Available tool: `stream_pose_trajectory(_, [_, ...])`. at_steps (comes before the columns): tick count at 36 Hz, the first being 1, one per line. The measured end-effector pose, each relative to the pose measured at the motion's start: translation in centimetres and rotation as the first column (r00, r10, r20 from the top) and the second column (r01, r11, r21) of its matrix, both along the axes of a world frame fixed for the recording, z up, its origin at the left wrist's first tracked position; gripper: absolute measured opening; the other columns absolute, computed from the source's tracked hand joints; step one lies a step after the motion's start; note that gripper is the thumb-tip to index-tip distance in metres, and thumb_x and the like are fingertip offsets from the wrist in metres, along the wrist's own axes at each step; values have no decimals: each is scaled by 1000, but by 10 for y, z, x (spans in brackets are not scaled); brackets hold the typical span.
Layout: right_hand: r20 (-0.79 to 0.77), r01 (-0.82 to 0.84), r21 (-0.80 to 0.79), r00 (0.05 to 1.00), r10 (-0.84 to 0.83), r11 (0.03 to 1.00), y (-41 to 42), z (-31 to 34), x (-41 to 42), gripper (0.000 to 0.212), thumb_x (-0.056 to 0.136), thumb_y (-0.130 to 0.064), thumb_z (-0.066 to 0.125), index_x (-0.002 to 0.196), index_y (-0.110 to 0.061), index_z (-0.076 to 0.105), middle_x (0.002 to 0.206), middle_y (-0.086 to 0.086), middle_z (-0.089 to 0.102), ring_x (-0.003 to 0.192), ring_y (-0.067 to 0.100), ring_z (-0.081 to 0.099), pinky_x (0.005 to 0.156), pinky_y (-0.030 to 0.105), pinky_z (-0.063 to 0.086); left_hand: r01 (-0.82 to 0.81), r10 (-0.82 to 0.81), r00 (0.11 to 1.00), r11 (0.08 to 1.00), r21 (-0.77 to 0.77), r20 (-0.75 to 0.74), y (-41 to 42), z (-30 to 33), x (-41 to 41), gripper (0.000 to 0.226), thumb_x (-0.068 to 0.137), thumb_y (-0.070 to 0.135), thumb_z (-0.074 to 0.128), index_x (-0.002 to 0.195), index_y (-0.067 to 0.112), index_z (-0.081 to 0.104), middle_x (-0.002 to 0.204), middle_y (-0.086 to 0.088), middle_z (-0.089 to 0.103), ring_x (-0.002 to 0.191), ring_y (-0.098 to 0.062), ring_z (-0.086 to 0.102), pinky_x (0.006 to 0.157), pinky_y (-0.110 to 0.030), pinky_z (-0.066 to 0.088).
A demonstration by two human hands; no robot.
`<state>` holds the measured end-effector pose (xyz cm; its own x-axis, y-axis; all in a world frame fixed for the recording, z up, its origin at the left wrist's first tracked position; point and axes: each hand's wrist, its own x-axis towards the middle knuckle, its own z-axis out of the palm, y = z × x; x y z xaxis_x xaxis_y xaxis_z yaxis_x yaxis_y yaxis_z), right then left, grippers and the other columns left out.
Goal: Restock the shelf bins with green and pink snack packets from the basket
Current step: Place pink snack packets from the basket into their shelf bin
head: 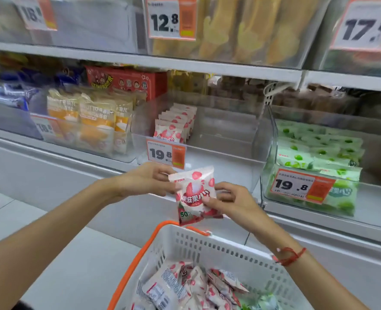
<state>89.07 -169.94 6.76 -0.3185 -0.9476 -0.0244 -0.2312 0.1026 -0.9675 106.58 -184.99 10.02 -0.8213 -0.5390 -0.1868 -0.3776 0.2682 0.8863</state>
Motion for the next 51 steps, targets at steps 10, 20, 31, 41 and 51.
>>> stream_pose_trajectory(10, [-162,192,-249,958,-236,949,-74,99,-7,19,84,-12,70,102,-18,65,100,3,72,89,14,69,83,32,56,-464,318,879,744,-482,-356,-57,28,-17,31,98,33,49,122,16,59,119,2,62,109,-12,57,87,-23,45])
stream_pose_trajectory(20, [-215,144,244,972,-91,959,-204,91,-16,33,87,-17,65,116,-1,59,110,16,68,88,22,66,70,27,54,-232,331,921,46,-972,-204,-99,-12,4,41,94,32,31,89,17,69,93,4,68,94,-22,61,78,-36,48])
stream_pose_trajectory(31, [-866,225,104,500,-23,969,-241,66,-4,51,70,-35,81,106,-16,50,103,4,59,97,26,60,78,37,53,-151,320,938,37,-988,-131,-98,-5,20,36,78,12,64,114,14,69,127,-10,62,122,-31,54,97,-46,46])
stream_pose_trajectory(41, [-916,181,90,402,10,979,-248,63,1,38,79,-35,75,100,-14,52,101,7,60,83,21,54,69,31,48,-178,346,926,50,-983,-150,-94,-9,17,40,72,16,76,112,14,69,118,-5,67,116,-28,58,93,-42,48])
stream_pose_trajectory(51, [-718,120,-81,681,-141,989,-192,87,-7,30,81,-25,73,109,-19,65,103,-1,62,94,15,58,76,30,50,-248,260,937,28,-968,-233,-66,-1,6,44,69,11,74,113,10,64,111,-3,66,106,-25,60,85,-37,50])
